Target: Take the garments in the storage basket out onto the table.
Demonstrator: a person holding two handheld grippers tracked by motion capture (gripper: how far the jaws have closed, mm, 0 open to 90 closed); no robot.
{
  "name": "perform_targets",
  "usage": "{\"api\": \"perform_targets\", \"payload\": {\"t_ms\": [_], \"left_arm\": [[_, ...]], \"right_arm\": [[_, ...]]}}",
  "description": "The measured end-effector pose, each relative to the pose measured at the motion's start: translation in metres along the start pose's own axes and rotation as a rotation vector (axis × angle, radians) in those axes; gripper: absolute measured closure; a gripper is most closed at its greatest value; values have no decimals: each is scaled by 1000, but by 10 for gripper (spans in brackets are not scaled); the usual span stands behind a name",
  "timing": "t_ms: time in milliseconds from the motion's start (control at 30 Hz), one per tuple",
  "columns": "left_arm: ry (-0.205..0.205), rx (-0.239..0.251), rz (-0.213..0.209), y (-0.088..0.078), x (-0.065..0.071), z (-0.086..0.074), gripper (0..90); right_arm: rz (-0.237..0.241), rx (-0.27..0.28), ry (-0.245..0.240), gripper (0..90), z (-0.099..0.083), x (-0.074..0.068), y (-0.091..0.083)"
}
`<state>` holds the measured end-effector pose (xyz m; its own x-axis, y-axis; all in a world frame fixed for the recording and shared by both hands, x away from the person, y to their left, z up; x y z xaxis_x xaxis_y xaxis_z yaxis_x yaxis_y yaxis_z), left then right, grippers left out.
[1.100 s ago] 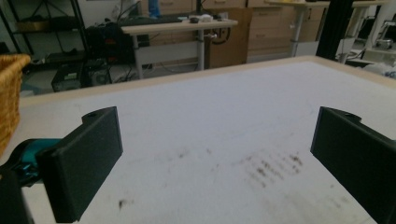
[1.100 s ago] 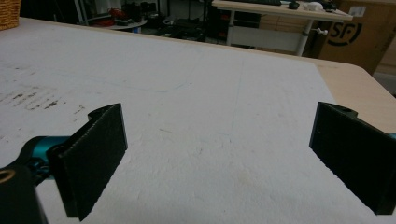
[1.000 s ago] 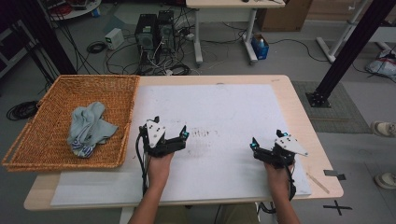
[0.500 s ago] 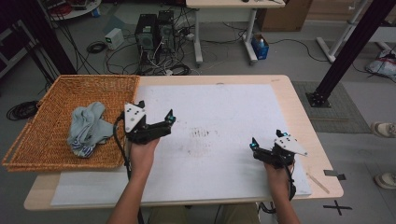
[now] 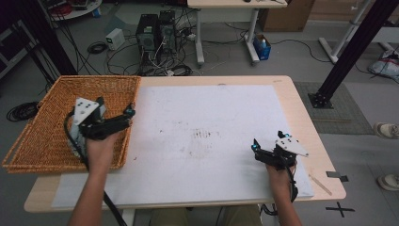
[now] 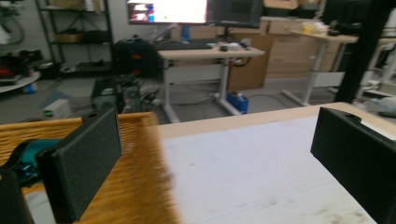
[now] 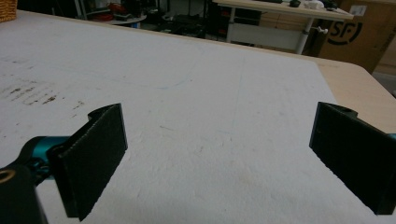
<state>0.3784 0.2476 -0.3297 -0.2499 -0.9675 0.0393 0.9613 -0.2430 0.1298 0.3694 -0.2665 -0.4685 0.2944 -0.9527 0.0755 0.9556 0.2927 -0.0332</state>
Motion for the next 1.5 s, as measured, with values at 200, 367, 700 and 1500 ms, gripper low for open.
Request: {"api": "perform_targets", "payload": {"t_ms": [200,367,700,1500], "left_arm": [[17,-42,49,-8,-48,-3,20],[-4,-104,89,-10,-78,-14,20],[-61,-371,165,-2,-123,-55,20],[-29,-905,223,-7,-153,-133,231]], "right_arm": [[-1,-3,-3,38,0,0,0],[-5,0,1,38,0,0,0],[-8,9,6,38,0,1,0],[-6,-5,-9,38,0,0,0]]}}
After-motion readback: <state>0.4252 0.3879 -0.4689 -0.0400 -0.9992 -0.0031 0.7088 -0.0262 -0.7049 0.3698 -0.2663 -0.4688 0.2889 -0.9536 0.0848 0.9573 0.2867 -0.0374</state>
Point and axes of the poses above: each handheld gripper's, and its own axes: y roughly forward along the jaws, z roughly out of its top, x roughly to its right, the point moved 6 cm from there along y, roughly forward along the jaws, and after that the axes turned 15 degrees about x, right-handed, at the moved point
